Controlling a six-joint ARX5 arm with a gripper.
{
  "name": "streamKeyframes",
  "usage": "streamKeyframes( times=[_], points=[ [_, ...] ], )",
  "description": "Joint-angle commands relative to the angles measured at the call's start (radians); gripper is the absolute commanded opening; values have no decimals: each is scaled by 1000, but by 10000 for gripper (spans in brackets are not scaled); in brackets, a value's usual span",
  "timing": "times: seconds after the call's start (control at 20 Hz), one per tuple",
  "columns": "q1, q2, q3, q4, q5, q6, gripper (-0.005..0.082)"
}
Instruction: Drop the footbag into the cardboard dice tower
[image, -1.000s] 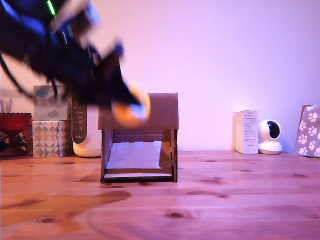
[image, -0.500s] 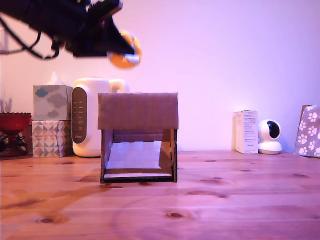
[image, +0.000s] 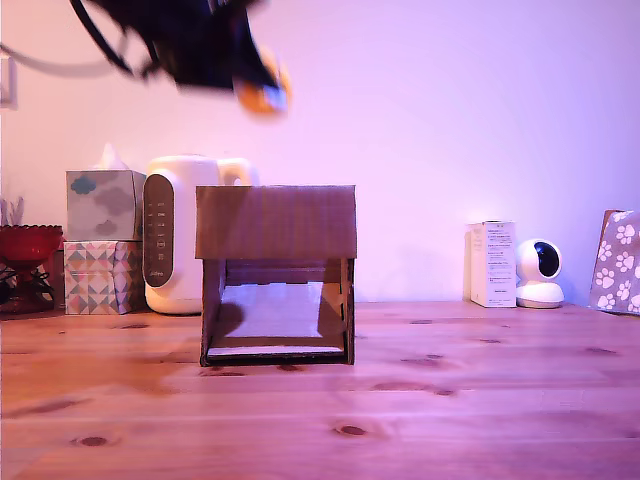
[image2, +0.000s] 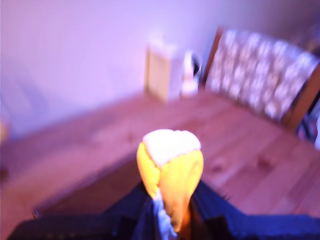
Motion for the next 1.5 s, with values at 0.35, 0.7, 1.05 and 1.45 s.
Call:
streamKeyframes(
  times=[0.35,0.7,1.05,1.45],
  points=[
    [24,130,104,-26,7,40,-8],
    [25,122,146,-75,7,78,656],
    [18,50,184,-303,10,85,277],
    [19,-53,124,-448,132,114,-24]
  ],
)
